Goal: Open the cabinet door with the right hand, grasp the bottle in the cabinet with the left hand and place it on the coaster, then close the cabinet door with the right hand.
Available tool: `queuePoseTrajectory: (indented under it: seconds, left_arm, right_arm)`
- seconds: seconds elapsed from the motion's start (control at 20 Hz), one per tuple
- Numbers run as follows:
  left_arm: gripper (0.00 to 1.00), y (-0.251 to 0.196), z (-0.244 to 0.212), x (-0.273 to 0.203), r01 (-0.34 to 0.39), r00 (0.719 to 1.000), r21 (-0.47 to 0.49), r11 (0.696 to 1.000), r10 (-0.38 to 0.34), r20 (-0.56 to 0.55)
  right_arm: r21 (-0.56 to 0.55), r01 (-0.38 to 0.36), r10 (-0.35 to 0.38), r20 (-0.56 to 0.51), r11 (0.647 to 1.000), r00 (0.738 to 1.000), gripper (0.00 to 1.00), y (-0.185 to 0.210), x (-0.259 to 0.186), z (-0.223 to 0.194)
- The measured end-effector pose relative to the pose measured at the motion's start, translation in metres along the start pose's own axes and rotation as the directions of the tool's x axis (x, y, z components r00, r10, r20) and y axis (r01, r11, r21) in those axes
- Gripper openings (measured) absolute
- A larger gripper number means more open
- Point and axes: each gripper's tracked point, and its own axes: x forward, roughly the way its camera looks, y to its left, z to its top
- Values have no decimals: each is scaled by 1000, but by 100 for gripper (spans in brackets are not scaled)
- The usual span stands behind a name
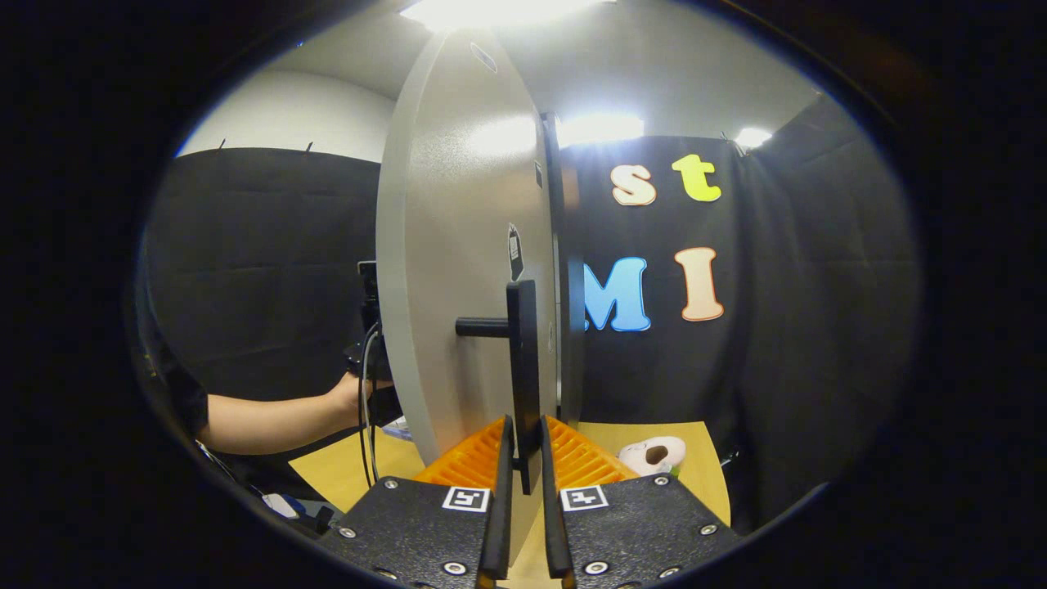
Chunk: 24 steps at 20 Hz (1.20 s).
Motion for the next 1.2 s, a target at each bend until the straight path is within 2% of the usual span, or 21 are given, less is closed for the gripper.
queuePoseTrajectory:
  seconds: [0.3, 0.4, 0.45, 0.5, 0.55, 0.6, 0.65, 0.8, 0.9, 0.95, 1.05, 1.2]
  left_arm:
    - [88, 1, -8, 30, -9, 1000, 14, 1000, 9, -19]
    - [88, -3, -10, 40, -11, 999, 25, 1000, 12, -39]
    - [88, -3, -10, 44, -9, 999, 24, 1000, 10, -33]
    - [91, -5, -7, 49, -4, 1000, 25, 1000, 5, -26]
    - [88, -6, -6, 53, -2, 1000, 29, 1000, 3, -21]
    - [88, -8, -6, 57, 0, 1000, 30, 1000, 1, -23]
    - [88, -10, -7, 61, 2, 1000, 30, 1000, -2, -23]
    - [88, -11, -11, 70, -4, 1000, 35, 999, 5, -24]
    - [80, -8, -14, 75, -20, 999, 46, 999, 21, -30]
    - [94, -4, -18, 79, -33, 999, 51, 998, 35, -32]
    - [67, 4, -17, 81, -64, 998, 35, 997, 65, -20]
    - [68, 8, -13, 77, -91, 995, 47, 995, 92, -25]
  right_arm:
    - [-13, -11, 10, -28, 1000, 1000, 17, -1, -15, -15]
    - [7, 10, -10, -47, 1000, 999, 37, -16, -27, -22]
    - [24, 17, -16, -37, 1000, 999, 57, -19, -29, -21]
    - [36, 50, -49, -16, 998, 999, 64, -30, -33, -17]
    - [40, 110, -110, 4, 993, 994, 81, -48, -36, -15]
    - [40, 178, -179, 15, 983, 984, 89, -68, -39, -15]
    - [46, 236, -237, 21, 971, 971, 94, -82, -41, -18]
    - [106, 343, -344, -1, 934, 939, 93, -110, -46, -31]
    - [132, 373, -374, -25, 918, 927, 94, -118, -51, -40]
    - [133, 388, -387, -32, 912, 921, 94, -122, -53, -44]
    - [126, 411, -408, -50, 903, 911, 93, -128, -55, -51]
    - [118, 424, -418, -71, 898, 906, 94, -131, -56, -60]
